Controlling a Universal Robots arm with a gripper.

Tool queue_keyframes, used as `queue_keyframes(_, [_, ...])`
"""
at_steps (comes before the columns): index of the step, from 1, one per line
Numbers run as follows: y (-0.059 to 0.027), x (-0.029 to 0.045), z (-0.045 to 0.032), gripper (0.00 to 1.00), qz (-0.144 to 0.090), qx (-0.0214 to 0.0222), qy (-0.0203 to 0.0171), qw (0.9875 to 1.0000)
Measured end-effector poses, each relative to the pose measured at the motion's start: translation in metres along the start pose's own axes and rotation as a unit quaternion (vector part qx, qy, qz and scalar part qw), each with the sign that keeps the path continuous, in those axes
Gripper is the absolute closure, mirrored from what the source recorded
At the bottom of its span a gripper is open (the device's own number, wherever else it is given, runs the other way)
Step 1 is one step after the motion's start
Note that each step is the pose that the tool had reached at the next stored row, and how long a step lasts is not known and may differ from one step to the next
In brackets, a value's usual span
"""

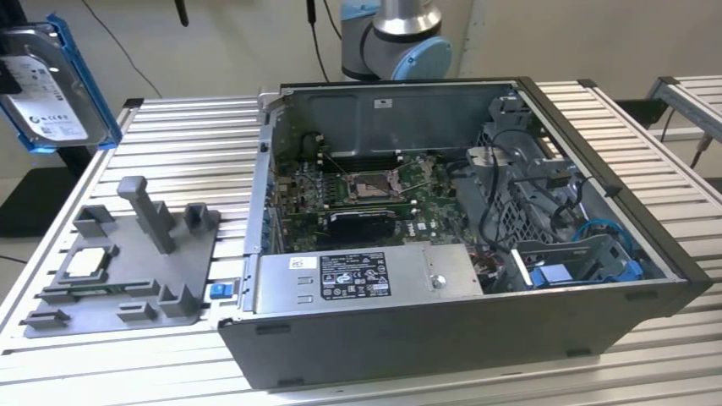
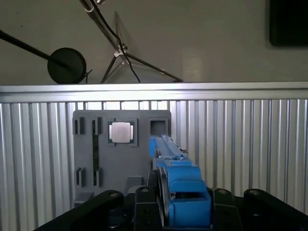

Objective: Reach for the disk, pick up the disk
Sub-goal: 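Pick up the disk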

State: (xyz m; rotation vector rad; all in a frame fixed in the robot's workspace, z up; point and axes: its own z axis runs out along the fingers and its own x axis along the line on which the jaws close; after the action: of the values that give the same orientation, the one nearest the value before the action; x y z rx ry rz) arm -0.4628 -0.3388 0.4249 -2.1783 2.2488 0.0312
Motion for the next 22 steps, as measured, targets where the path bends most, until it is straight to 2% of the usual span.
queue_keyframes(6, [0.0002,-0.0004,-0.0198,1.0,0.0,0.0002,-0.0007,1.0])
queue_keyframes(11, [0.0004,-0.0009,-0.0403,1.0,0.0,0.0002,-0.0009,1.0])
queue_keyframes(22, [0.0006,-0.0016,-0.0738,1.0,0.0,0.0001,-0.0009,1.0])
